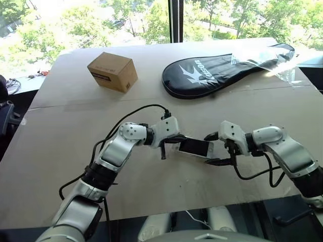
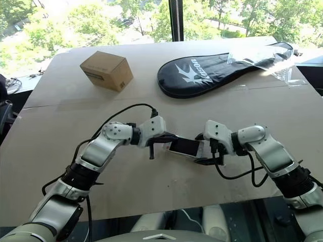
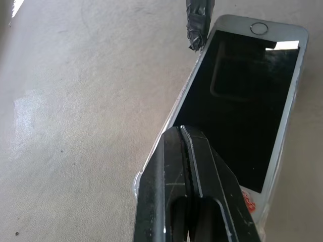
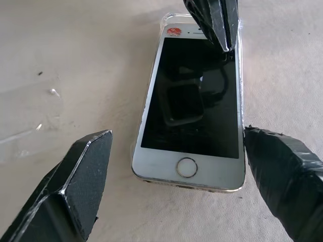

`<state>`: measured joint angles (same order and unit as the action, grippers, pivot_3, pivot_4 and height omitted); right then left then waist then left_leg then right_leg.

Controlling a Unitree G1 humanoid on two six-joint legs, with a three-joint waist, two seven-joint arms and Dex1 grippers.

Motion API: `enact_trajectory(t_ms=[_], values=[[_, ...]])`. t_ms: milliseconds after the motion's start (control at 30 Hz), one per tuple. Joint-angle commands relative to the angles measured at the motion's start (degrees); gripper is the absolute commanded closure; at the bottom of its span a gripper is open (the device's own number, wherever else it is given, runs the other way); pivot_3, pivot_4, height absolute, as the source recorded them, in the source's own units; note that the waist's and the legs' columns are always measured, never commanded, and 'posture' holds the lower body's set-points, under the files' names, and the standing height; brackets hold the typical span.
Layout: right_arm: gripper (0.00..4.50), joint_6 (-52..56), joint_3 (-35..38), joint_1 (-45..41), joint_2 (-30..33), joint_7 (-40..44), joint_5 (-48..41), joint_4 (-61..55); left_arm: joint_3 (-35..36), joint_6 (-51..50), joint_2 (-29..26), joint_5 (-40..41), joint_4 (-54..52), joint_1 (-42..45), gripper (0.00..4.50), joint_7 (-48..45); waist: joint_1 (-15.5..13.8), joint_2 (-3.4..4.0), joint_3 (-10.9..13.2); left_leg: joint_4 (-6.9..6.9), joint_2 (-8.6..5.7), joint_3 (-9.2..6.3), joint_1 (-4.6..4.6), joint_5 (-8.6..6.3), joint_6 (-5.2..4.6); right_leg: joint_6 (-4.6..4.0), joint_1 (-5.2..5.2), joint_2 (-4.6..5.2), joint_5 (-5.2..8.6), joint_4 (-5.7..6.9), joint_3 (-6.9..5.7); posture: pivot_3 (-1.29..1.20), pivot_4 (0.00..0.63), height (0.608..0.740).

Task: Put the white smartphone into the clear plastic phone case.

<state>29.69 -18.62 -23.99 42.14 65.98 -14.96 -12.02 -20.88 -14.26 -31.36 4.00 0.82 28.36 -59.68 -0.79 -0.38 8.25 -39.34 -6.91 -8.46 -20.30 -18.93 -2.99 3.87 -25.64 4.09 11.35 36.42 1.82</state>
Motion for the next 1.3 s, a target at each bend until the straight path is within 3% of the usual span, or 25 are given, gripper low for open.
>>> enact_trajectory(t_ms=[33,267,467,600,667,733,833,867,900,967,1300], values=[[0.09,1.56,2.16,0.24,0.46,0.17,-2.11,-4.01,-1.51,0.96,-0.10,-1.72,1.69,-1.65,4.50,-0.45,0.00,-0.01,-0.01,0.00,0.00,0.00,0.00,0.00,0.00,0.00,0.00,0.00,0.00,0.01,0.00,0.00,0.150,0.740],[0.09,2.02,1.40,1.39,0.18,-1.28,-1.22,-5.24,-1.77,1.72,0.83,-2.27,2.62,-2.09,4.50,-0.14,-0.08,0.00,-0.05,-0.04,-0.01,-0.01,0.01,0.00,0.00,0.00,0.03,0.01,0.00,0.02,-0.02,0.00,0.150,0.740],[0.09,5.27,6.39,2.49,2.91,-2.39,-4.25,-8.25,0.11,1.77,0.54,-1.66,1.27,-1.82,4.50,0.41,-0.19,0.00,-0.06,-0.06,-0.01,-0.01,0.02,0.00,0.00,0.00,0.03,0.01,0.00,0.07,-0.02,0.00,0.150,0.740],[0.09,7.90,9.86,3.58,6.28,-2.84,-5.93,-10.37,5.54,-6.48,0.14,5.50,-6.97,2.64,4.50,-0.64,-0.08,-0.01,-0.04,-0.08,-0.02,-0.01,-0.01,0.00,0.00,0.00,0.01,0.02,0.00,0.07,-0.02,0.00,0.150,0.740],[0.60,8.69,11.21,4.31,7.32,-3.35,-6.44,-10.59,8.30,-12.03,-0.36,9.02,-10.10,6.70,4.50,-0.92,-0.11,-0.08,0.03,-0.08,-0.02,-0.02,-0.03,0.00,0.00,0.00,-0.01,0.01,0.00,0.09,-0.02,0.00,0.150,0.740],[1.34,9.00,11.52,5.06,7.90,-3.61,-6.31,-10.28,7.69,-12.74,-3.62,7.38,-10.38,8.15,4.50,-2.44,-0.03,-0.09,0.03,-0.14,-0.01,-0.12,-0.11,0.00,0.00,0.00,-0.06,0.01,0.00,0.12,-0.13,0.00,0.150,0.740],[2.58,7.84,10.08,6.24,8.60,-3.92,-4.55,-9.82,4.72,-12.40,-9.43,3.15,-9.04,6.98,4.50,-4.45,0.68,0.13,-0.09,0.02,-0.01,0.03,-0.01,0.00,0.01,0.01,-0.07,0.02,0.00,0.09,0.04,0.00,0.150,0.740],[3.19,7.49,9.33,6.48,8.60,-4.14,-3.92,-9.92,3.58,-12.60,-10.79,2.06,-8.78,5.81,4.50,-4.74,1.01,0.13,-0.08,0.06,-0.01,0.09,0.01,0.00,0.00,0.01,-0.09,0.01,0.01,0.07,0.12,0.00,0.150,0.740],[3.45,7.37,8.79,6.48,8.48,-4.34,-3.51,-9.97,2.91,-12.68,-11.53,1.44,-8.54,5.05,4.50,-4.90,1.15,0.15,-0.07,0.09,-0.01,0.08,0.01,0.00,0.00,0.01,-0.09,-0.01,0.01,0.07,0.12,0.00,0.150,0.740],[4.46,7.33,7.56,6.21,7.83,-4.89,-2.57,-10.03,1.02,-11.64,-12.08,-0.43,-8.02,3.20,4.50,-4.69,1.07,0.08,-0.02,0.05,-0.01,0.06,-0.01,0.00,0.00,0.01,-0.10,-0.02,0.00,0.08,0.10,0.00,0.150,0.740],[4.46,7.27,1.15,1.39,3.64,-6.57,1.26,-9.73,-3.45,-9.54,-6.28,-4.03,-6.84,0.93,4.50,-2.67,-0.32,0.06,-0.05,-0.06,-0.03,0.01,-0.04,0.00,0.00,0.01,-0.03,0.03,0.00,0.08,0.00,0.00,0.150,0.740]])
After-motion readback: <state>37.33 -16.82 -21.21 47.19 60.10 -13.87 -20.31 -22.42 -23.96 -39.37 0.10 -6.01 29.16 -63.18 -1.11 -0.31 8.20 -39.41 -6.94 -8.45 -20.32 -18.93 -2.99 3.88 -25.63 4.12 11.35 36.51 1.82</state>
